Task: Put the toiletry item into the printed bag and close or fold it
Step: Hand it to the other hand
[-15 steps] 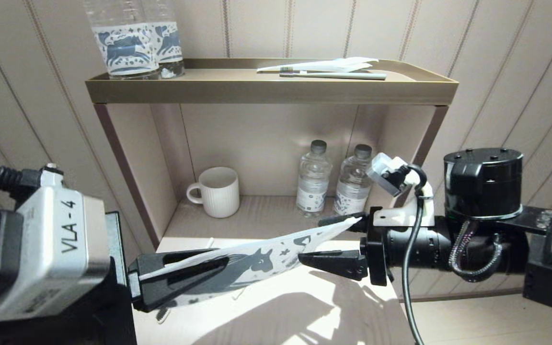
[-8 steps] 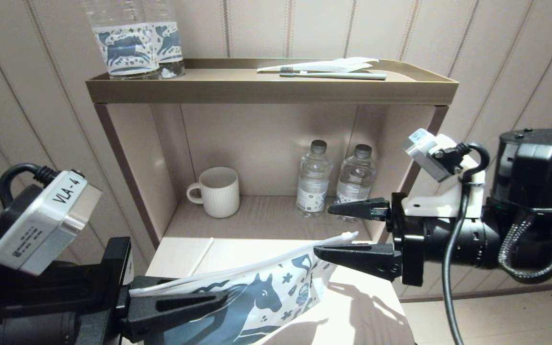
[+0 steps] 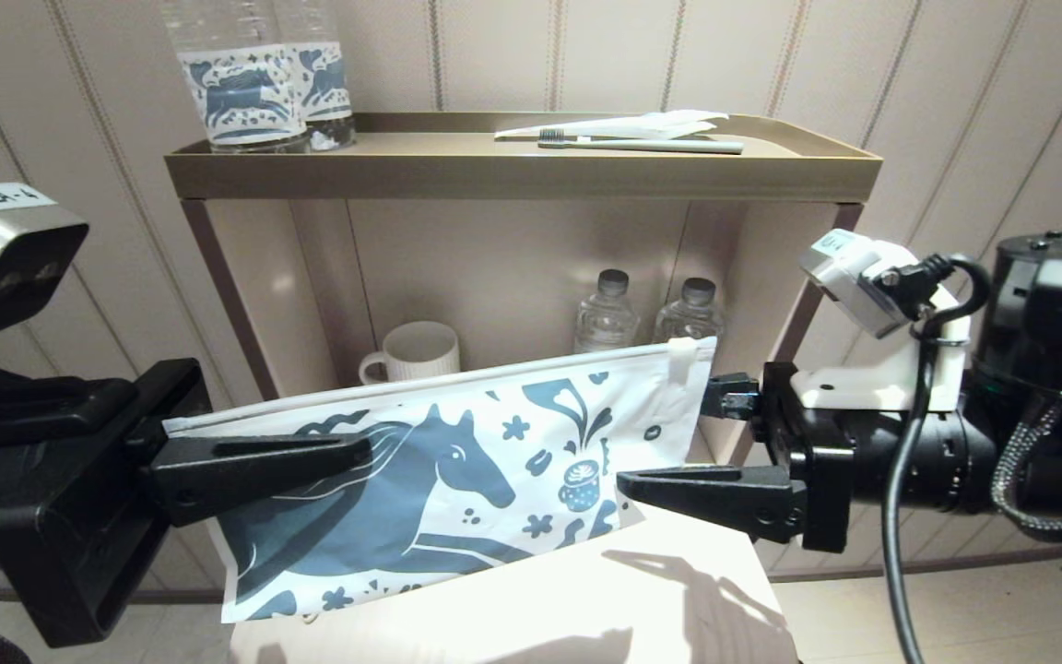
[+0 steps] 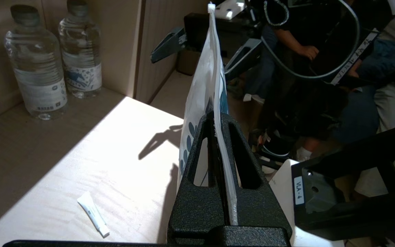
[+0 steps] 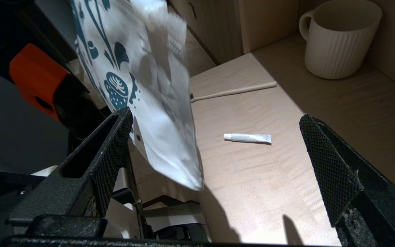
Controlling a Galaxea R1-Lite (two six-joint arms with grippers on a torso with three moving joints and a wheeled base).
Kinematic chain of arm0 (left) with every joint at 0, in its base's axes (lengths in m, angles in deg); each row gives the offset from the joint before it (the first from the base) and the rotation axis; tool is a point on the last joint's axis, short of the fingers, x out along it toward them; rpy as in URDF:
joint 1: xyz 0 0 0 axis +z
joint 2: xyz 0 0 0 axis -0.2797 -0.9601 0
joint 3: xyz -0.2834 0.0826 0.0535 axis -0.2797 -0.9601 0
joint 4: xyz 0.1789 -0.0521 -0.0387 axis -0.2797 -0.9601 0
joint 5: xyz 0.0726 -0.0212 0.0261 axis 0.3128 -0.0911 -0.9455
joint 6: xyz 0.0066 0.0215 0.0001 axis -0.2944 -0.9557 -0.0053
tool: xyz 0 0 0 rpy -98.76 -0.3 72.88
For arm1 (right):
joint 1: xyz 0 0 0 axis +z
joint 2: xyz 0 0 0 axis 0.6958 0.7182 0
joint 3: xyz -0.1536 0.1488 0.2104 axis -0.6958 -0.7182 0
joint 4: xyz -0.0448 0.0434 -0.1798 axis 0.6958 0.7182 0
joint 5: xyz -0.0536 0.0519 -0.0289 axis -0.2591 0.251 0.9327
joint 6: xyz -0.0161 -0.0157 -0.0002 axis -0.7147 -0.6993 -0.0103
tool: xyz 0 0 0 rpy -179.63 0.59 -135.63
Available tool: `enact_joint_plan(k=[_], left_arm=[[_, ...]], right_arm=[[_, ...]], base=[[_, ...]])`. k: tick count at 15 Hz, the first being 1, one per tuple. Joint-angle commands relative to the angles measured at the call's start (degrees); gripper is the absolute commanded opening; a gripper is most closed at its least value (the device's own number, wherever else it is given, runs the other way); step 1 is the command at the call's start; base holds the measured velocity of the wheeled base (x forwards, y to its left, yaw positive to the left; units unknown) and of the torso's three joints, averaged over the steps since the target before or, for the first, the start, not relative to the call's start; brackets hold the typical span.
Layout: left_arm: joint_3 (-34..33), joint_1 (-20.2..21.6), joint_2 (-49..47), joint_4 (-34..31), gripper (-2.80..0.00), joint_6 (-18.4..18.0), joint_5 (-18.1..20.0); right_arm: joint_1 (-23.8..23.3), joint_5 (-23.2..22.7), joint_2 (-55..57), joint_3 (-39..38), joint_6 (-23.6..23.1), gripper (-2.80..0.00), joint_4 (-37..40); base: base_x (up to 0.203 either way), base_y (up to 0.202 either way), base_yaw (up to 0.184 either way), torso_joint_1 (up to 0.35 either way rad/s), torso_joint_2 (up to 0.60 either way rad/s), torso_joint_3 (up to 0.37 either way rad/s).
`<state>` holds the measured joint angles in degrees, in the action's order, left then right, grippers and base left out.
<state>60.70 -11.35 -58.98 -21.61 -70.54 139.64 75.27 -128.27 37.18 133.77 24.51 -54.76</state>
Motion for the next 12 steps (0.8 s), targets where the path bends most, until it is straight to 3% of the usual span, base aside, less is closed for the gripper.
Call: enact_joint_plan(k=[1,5,12], left_arm=[[-0.18,0.44,-1.64,0.2,-2.8,0.04,0.52],[0.04,0.44,-2.89,0.21,-2.8,0.02,2.91],[0.4,0.44,-4.13,0.22,-2.8,-0.04,3.13]], right_arm=[[0.13,-1.55,-0.31,0.53,0.46,0.0,-0.15],[0.91,-3.8,0.22,2.1,0.81,0.0,1.64],[1.0,-5.62,1.44,3.79,1.0,0.0,2.14]], base=[[0.0,0.0,0.0,0.0,0.0,0.0],[0.0,0.0,0.0,0.0,0.0,0.0],[0.0,0.0,0.0,0.0,0.0,0.0]])
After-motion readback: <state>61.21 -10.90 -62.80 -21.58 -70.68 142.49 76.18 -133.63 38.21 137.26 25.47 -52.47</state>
